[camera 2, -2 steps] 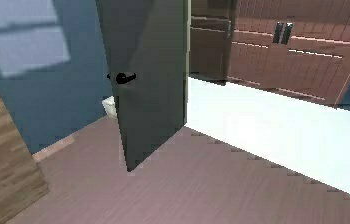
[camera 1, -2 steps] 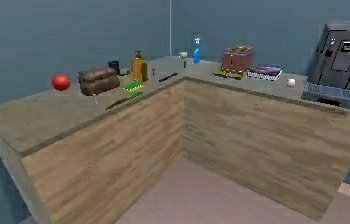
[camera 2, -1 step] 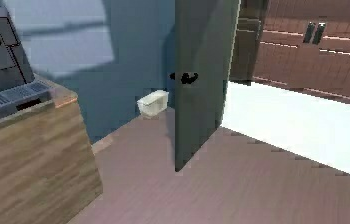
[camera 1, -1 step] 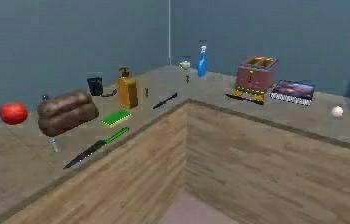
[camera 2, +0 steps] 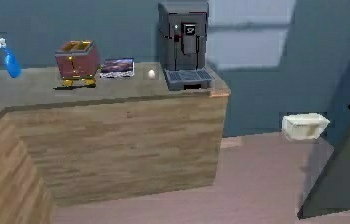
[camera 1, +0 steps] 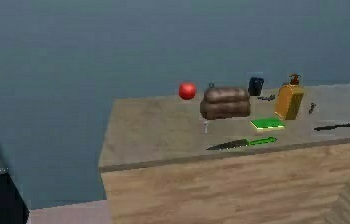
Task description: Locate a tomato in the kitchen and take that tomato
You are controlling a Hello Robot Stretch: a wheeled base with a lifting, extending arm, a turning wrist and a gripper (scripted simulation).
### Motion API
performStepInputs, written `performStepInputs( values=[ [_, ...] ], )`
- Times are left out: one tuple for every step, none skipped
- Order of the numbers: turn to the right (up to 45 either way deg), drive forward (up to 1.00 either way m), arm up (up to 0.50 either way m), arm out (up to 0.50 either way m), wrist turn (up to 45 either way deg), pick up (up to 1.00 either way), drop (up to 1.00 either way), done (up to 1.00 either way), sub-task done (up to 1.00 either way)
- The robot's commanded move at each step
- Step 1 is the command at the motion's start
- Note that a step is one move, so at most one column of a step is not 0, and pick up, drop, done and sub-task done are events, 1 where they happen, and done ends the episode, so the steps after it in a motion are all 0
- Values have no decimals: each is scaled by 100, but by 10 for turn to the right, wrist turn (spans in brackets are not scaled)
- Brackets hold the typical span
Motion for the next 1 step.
performStepInputs(
  values=[
    [-450,0,0,0,0,0,0,0,0]
  ],
)
